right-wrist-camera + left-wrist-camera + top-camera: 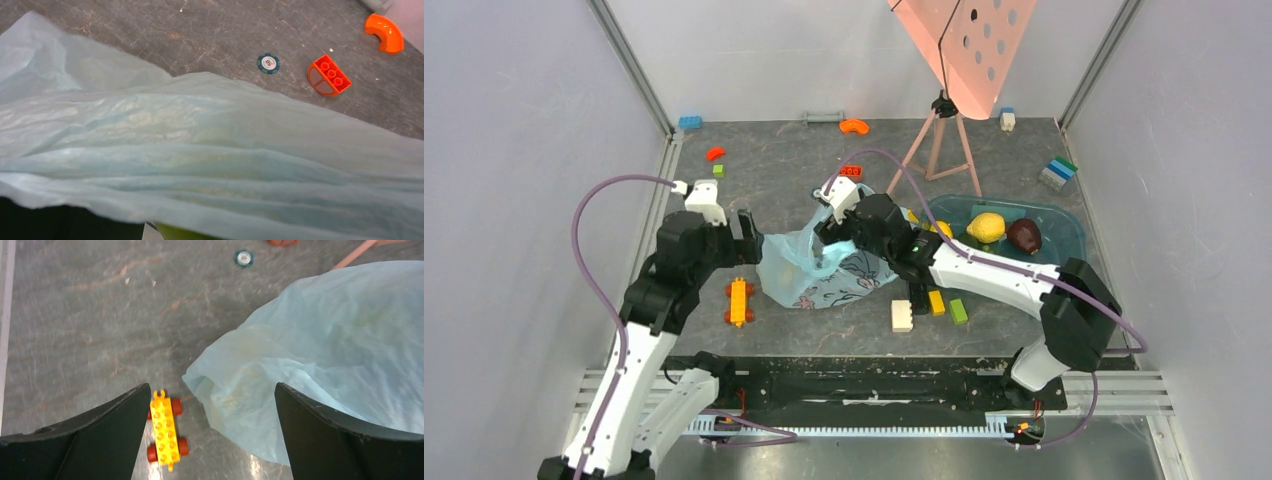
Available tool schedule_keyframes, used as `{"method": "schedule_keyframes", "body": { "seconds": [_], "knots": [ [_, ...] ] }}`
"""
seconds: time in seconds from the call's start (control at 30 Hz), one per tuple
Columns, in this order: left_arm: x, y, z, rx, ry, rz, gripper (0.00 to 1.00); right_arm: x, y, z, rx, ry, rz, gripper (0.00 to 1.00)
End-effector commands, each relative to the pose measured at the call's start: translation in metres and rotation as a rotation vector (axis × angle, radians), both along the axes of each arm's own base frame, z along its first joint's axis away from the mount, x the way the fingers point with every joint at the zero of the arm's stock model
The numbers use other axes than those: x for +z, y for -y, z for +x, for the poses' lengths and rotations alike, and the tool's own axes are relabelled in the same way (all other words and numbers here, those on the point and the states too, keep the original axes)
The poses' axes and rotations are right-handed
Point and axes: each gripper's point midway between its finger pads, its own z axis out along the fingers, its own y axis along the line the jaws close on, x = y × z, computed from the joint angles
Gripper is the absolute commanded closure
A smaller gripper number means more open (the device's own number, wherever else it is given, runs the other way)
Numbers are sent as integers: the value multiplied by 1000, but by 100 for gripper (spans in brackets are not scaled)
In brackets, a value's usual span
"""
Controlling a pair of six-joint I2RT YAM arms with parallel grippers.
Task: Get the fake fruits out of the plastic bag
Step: Take out the fake fruit from the plastic bag.
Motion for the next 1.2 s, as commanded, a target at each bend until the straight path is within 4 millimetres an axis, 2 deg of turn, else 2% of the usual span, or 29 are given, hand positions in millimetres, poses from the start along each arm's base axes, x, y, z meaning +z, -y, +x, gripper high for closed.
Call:
{"method": "schedule_keyframes", "body": {
  "seconds": [0.0,0.13,0.33,0.4,0.47,0.57,0.67,0.8,1.0,1.17],
  "knots": [
    [-1,-17,-5,182,-151,-34,0,32,8,-2,-29,37,40,72],
    [-1,-13,-8,168,-199,-37,0,44,14,-6,-31,37,38,72],
    [22,25,-13,-27,-166,-161,0,56,33,-19,-44,6,8,71],
    [29,34,-15,-89,-150,-173,0,50,38,-29,-20,-26,1,71],
    [34,43,-18,-170,-128,-170,0,35,41,-46,36,-69,-4,71],
    [39,47,-19,-186,-99,-197,0,19,41,-75,156,-108,22,71],
    [39,55,-20,-221,-103,-224,0,15,48,-98,213,-122,38,71],
    [38,61,-19,-240,-108,-256,0,36,55,-119,268,-105,105,70],
    [40,63,-20,-236,-84,-290,0,89,54,-147,395,-70,232,70],
    [37,61,-21,-220,-86,-293,0,131,49,-163,467,-48,370,68]
  ]
}}
